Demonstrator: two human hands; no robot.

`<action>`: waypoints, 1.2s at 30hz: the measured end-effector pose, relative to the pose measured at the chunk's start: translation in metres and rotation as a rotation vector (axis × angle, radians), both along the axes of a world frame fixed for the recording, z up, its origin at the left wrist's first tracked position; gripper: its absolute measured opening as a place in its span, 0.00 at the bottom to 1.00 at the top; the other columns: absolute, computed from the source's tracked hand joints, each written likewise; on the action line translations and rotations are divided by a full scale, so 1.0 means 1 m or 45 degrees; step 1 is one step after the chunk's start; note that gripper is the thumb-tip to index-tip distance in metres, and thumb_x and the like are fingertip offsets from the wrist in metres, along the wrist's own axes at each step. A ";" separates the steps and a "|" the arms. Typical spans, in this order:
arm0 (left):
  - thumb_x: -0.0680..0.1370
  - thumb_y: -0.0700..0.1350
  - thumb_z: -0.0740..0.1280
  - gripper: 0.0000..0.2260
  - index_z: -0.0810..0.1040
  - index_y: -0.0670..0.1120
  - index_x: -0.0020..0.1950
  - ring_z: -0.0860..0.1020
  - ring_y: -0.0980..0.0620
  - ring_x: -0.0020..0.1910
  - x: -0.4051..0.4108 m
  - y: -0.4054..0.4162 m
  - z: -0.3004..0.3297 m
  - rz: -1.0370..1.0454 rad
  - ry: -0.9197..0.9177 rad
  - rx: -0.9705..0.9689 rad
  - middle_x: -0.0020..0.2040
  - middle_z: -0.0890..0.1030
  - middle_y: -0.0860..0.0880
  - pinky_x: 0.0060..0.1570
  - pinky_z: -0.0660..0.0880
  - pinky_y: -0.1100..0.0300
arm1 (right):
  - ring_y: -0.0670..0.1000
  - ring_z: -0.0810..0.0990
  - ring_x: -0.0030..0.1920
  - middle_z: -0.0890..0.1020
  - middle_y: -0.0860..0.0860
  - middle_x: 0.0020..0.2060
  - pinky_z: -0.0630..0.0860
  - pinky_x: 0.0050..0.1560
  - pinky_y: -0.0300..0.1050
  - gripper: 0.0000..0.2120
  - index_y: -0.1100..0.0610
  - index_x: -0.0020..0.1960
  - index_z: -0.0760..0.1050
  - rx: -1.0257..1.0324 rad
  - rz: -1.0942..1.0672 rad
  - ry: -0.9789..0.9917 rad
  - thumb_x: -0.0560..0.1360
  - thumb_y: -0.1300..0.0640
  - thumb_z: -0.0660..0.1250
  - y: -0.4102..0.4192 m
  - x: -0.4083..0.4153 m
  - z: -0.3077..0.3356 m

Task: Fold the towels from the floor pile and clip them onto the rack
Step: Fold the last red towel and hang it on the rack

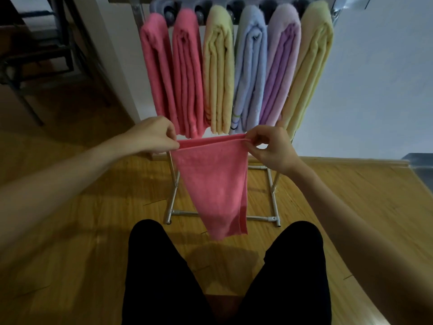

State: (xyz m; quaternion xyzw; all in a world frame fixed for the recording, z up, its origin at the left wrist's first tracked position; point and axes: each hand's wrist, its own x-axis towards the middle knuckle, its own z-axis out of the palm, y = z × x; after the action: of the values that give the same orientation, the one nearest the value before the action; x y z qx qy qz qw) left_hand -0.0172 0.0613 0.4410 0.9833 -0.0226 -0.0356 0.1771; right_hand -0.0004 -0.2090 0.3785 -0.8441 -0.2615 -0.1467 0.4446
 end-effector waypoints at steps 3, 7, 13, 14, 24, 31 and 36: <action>0.70 0.33 0.65 0.08 0.81 0.45 0.40 0.77 0.52 0.37 0.005 -0.008 -0.002 0.010 0.056 -0.255 0.40 0.79 0.51 0.33 0.74 0.60 | 0.46 0.82 0.39 0.82 0.51 0.37 0.80 0.43 0.36 0.03 0.64 0.44 0.79 0.054 -0.046 -0.015 0.71 0.67 0.72 -0.004 0.002 0.003; 0.69 0.28 0.60 0.16 0.78 0.50 0.40 0.76 0.53 0.39 0.006 -0.020 -0.005 -0.127 0.075 -0.465 0.39 0.78 0.51 0.35 0.72 0.60 | 0.47 0.80 0.38 0.80 0.50 0.37 0.77 0.42 0.33 0.06 0.64 0.45 0.75 0.126 -0.102 -0.060 0.71 0.70 0.70 -0.009 0.002 -0.001; 0.78 0.36 0.62 0.28 0.63 0.64 0.69 0.77 0.54 0.52 -0.008 -0.029 -0.004 -0.631 0.352 -0.307 0.54 0.77 0.57 0.51 0.76 0.57 | 0.43 0.78 0.44 0.80 0.52 0.45 0.74 0.46 0.32 0.11 0.61 0.54 0.77 0.048 -0.191 -0.186 0.74 0.71 0.63 -0.009 0.006 -0.017; 0.79 0.38 0.62 0.30 0.59 0.66 0.72 0.76 0.56 0.56 -0.008 -0.029 -0.006 -0.701 0.380 -0.235 0.59 0.75 0.60 0.56 0.75 0.60 | 0.40 0.77 0.43 0.80 0.51 0.44 0.73 0.46 0.31 0.11 0.61 0.53 0.78 0.017 -0.183 -0.197 0.75 0.71 0.63 -0.008 0.006 -0.019; 0.77 0.40 0.64 0.21 0.72 0.49 0.70 0.75 0.57 0.55 -0.014 -0.028 -0.009 -0.861 0.467 0.137 0.54 0.77 0.55 0.61 0.70 0.59 | 0.47 0.79 0.44 0.79 0.48 0.44 0.77 0.46 0.39 0.10 0.60 0.51 0.80 0.031 -0.066 -0.151 0.75 0.68 0.63 0.008 -0.001 -0.017; 0.76 0.31 0.62 0.21 0.74 0.44 0.67 0.78 0.52 0.55 -0.018 -0.037 0.003 -1.189 0.352 0.394 0.59 0.79 0.47 0.54 0.73 0.63 | 0.44 0.77 0.44 0.80 0.51 0.44 0.75 0.46 0.34 0.11 0.61 0.52 0.80 0.007 -0.002 -0.114 0.75 0.70 0.64 0.016 -0.009 -0.015; 0.74 0.38 0.68 0.05 0.79 0.44 0.50 0.78 0.48 0.40 -0.022 -0.036 -0.003 -1.391 -0.247 0.579 0.42 0.79 0.47 0.39 0.77 0.52 | 0.44 0.77 0.45 0.80 0.49 0.44 0.76 0.46 0.36 0.11 0.61 0.51 0.80 0.020 -0.013 -0.108 0.74 0.71 0.64 0.014 -0.009 -0.014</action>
State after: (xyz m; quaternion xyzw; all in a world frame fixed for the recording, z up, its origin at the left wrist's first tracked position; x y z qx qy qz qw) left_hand -0.0397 0.0256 0.4384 0.8413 -0.5327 -0.0354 -0.0847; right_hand -0.0095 -0.1949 0.3649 -0.8348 -0.2747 -0.1867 0.4391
